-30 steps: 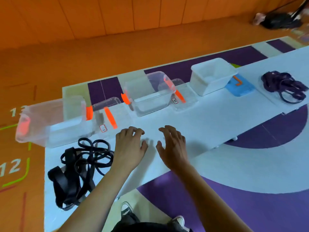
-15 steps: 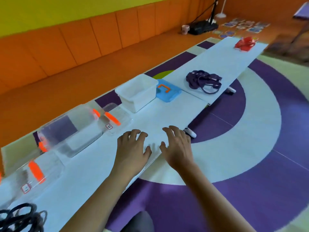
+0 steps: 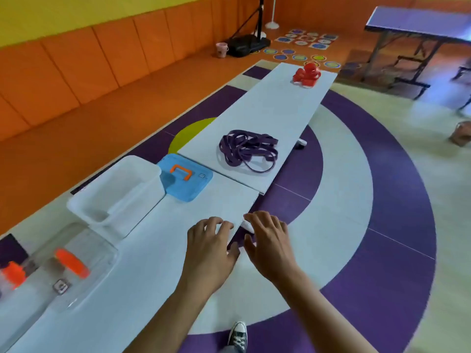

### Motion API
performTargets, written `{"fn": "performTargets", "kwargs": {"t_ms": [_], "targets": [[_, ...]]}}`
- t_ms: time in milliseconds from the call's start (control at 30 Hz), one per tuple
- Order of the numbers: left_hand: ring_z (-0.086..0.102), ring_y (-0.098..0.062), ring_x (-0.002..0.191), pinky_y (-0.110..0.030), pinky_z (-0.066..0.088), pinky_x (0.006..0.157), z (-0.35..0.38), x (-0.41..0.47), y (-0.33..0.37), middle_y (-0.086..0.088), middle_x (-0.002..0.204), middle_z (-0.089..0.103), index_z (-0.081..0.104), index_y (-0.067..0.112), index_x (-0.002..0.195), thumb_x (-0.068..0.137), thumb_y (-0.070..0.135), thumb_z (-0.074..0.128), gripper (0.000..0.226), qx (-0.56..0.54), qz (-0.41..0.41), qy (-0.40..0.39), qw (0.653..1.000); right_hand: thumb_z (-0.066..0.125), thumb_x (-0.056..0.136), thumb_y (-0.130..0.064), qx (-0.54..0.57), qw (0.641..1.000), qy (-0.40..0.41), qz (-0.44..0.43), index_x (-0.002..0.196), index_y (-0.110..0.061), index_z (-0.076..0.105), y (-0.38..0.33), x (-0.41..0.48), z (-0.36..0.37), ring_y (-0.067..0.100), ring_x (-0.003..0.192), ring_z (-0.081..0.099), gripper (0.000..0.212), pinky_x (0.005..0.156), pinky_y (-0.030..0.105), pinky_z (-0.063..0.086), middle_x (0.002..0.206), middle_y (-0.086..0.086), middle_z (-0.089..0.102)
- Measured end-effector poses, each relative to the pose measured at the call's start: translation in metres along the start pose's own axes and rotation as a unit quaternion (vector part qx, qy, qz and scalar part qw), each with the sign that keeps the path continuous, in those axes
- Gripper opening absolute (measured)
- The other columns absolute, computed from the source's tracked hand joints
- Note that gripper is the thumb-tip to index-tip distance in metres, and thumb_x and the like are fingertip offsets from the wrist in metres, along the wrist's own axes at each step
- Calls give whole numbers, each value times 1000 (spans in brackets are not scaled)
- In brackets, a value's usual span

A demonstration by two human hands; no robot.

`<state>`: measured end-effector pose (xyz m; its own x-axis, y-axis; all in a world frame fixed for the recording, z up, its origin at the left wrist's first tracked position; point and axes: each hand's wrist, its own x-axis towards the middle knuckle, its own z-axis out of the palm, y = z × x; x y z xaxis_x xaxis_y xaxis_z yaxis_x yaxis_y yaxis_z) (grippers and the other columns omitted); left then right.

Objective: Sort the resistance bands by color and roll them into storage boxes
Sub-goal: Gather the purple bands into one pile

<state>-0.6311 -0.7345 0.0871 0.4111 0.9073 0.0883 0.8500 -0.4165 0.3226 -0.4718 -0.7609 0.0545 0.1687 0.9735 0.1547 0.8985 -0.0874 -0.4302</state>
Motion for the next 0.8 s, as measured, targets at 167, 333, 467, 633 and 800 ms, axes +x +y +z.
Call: {"fn": "performTargets", "kwargs": {"t_ms": [167,333,467,633,800], "targets": [[48,-20,129,-35,35,110,27,87,29,2,141,55,56,29,137,96,46,59,44,0,24,-24,999,71,86,-26,-3,999,4,44,134,-26,58,54,62,-15,26,114,58,50,96,39,43,131,-3,58],[58,-22,113,-37,44,98,56,158,48,3,123,62,65,28,120,88,39,67,34,8,21,-46,999,70,86,-29,-11,997,-13,73,135,-27,56,121,117,-25,28,112,58,51,93,40,43,130,-1,57],[59,-22,106,-36,45,92,79,229,72,5,117,64,66,29,114,83,44,55,36,20,-6,-39,999,70,86,-27,-30,998,-28,57,132,-25,58,171,188,-26,28,106,60,48,91,41,45,126,0,59],[56,-22,110,-36,44,96,104,310,106,5,120,61,61,28,122,87,46,50,40,33,-60,-45,997,59,89,-28,-30,996,-83,-30,137,-27,54,218,275,-32,25,110,57,48,95,39,41,130,-2,57],[50,-20,118,-33,37,104,119,365,123,7,128,54,55,28,130,95,45,53,39,14,-137,-56,989,63,89,-28,-38,987,-130,-80,137,-23,54,269,360,-29,28,114,58,49,98,41,42,130,0,57]]}}
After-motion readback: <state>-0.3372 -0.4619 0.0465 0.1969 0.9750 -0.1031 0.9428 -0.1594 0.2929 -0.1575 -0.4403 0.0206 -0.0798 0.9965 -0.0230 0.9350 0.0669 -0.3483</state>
